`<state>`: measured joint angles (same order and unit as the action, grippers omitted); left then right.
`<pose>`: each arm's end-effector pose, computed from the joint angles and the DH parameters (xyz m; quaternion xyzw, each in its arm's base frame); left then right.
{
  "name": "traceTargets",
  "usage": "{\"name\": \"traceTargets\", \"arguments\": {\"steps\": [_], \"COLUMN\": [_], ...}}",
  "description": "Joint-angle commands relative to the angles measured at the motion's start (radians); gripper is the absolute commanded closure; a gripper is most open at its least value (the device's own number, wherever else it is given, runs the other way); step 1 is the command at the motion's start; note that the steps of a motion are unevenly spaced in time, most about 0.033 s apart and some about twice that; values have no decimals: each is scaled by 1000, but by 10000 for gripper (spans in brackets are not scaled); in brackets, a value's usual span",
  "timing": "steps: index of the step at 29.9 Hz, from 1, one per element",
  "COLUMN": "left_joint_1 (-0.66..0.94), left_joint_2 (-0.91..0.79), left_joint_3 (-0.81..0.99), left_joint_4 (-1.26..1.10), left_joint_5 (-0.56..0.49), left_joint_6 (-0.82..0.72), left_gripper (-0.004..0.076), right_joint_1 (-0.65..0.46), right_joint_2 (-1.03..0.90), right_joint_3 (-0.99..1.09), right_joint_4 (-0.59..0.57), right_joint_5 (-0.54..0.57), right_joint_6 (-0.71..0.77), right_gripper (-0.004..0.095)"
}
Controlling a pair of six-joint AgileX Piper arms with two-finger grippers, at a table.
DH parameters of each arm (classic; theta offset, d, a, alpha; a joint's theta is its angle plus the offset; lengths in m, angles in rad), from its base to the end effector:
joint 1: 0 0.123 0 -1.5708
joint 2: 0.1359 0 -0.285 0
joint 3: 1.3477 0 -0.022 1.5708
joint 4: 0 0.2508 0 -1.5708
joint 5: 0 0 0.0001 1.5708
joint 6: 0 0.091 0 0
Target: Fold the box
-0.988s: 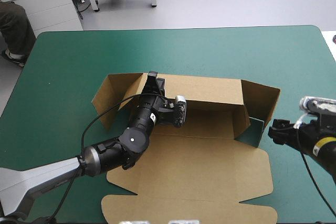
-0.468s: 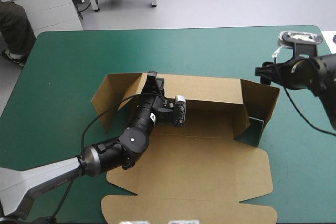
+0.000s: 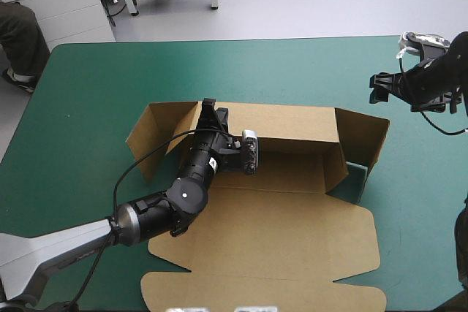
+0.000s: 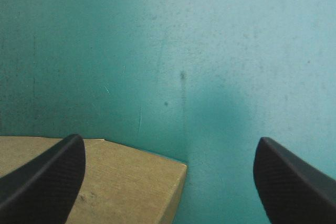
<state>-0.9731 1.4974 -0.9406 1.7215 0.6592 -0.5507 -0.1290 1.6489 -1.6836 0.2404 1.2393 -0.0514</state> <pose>0.2253 -0.2329 0.2885 0.6057 0.5206 0.3243 0.5069 0.3460 -0.0242 0.3744 0.0501 0.9662 0.0987 0.2330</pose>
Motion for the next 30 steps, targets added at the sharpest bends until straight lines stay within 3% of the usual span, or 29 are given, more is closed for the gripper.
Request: {"name": "traceTargets", "arguments": {"steps": [1,19,24,28,30], "left_joint_1": [-5,-5,-5,-5,-5], "left_joint_2": [-33,-33,-33,-33,-33], "left_joint_3": [-29,-29,-29,-29,-29], "left_joint_4": [79,79,75,75,75], "left_joint_5": [54,74,74,72,65], "left_joint_6": [-17,-15,-15,-15,-15], "left_gripper": [734,734,734,734,734], "right_joint_1": [-7,-7,-7,-7,-7], "right_joint_2": [-31,-211,-301,-345,-348], "right_joint_3": [-18,330,461,549,575], "right_joint_4": [72,58,76,171,253], "right_joint_5": [15,-29,-122,-175,-163], "right_joint_6": [-58,-132,-156,-335,-515], "right_gripper": [103,103,103,103,103]}}
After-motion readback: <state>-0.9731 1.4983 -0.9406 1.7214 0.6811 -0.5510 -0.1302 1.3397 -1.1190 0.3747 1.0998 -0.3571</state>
